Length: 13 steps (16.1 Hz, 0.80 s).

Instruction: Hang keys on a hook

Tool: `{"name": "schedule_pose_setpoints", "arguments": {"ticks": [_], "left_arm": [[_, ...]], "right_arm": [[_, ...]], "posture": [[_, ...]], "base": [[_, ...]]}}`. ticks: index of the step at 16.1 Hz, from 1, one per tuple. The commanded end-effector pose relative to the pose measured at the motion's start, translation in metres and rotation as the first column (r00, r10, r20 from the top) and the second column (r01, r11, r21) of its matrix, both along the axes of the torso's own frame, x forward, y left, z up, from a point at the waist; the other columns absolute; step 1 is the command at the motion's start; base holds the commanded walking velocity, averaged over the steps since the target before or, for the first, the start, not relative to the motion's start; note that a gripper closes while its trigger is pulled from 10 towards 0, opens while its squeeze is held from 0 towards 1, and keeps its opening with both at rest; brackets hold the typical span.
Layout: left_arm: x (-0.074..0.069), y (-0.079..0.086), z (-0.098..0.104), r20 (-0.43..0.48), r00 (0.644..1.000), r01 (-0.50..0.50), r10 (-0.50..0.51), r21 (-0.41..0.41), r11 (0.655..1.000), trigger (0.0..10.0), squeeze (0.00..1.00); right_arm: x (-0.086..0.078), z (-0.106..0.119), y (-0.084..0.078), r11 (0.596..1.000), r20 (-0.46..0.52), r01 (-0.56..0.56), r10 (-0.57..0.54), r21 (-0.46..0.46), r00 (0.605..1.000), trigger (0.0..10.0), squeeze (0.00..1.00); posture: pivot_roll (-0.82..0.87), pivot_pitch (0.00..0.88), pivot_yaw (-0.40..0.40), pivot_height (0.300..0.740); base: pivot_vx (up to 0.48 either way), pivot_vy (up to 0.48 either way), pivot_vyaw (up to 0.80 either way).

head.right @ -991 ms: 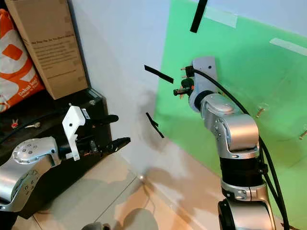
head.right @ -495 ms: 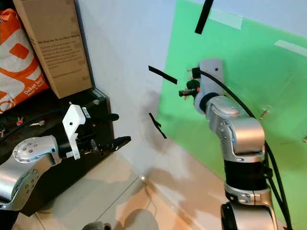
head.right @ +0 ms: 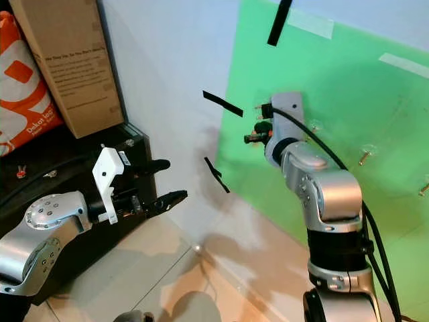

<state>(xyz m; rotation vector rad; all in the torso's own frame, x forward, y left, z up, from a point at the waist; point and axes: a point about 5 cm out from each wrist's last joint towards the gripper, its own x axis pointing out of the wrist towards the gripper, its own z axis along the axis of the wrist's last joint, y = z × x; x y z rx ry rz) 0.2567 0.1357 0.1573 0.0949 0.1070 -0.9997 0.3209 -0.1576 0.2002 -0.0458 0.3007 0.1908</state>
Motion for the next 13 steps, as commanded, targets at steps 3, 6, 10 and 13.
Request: {"name": "schedule_pose_setpoints", "arguments": {"ticks": [3,6,10,13], "left_arm": [[0.001,0.0,0.0,-0.005,1.0,0.016,-0.016,0.009,1.0,10.0,0.0],[0.0,0.0,0.0,-0.006,1.0,0.017,-0.017,0.011,1.0,10.0,0.0],[0.0,-0.001,-0.001,-0.002,1.0,0.005,-0.005,0.002,1.0,10.0,0.0],[-0.002,0.001,-0.002,-0.008,1.0,0.009,-0.009,0.004,1.0,10.0,0.0]], "right_arm": [[-0.003,0.001,0.002,1.0,0.002,0.01,-0.01,0.0,1.0,10.0,0.0],[-0.004,0.0,0.003,1.0,-0.002,0.004,-0.004,0.005,1.0,10.0,0.0],[-0.003,0.0,0.008,0.999,-0.011,-0.043,0.042,-0.007,0.999,10.0,0.0],[-0.003,-0.001,0.012,0.998,-0.008,-0.055,0.055,-0.007,0.998,10.0,0.0]], "posture": [[-0.02,0.0,-0.031,0.74],[-0.01,0.0,-0.04,0.74],[-0.01,0.0,-0.053,0.74],[0.0,0.0,-0.037,0.74]], "base": [[0.0,0.0,0.0],[0.0,0.0,0.0],[0.0,0.0,0.0],[0.0,0.0,0.0]]}}
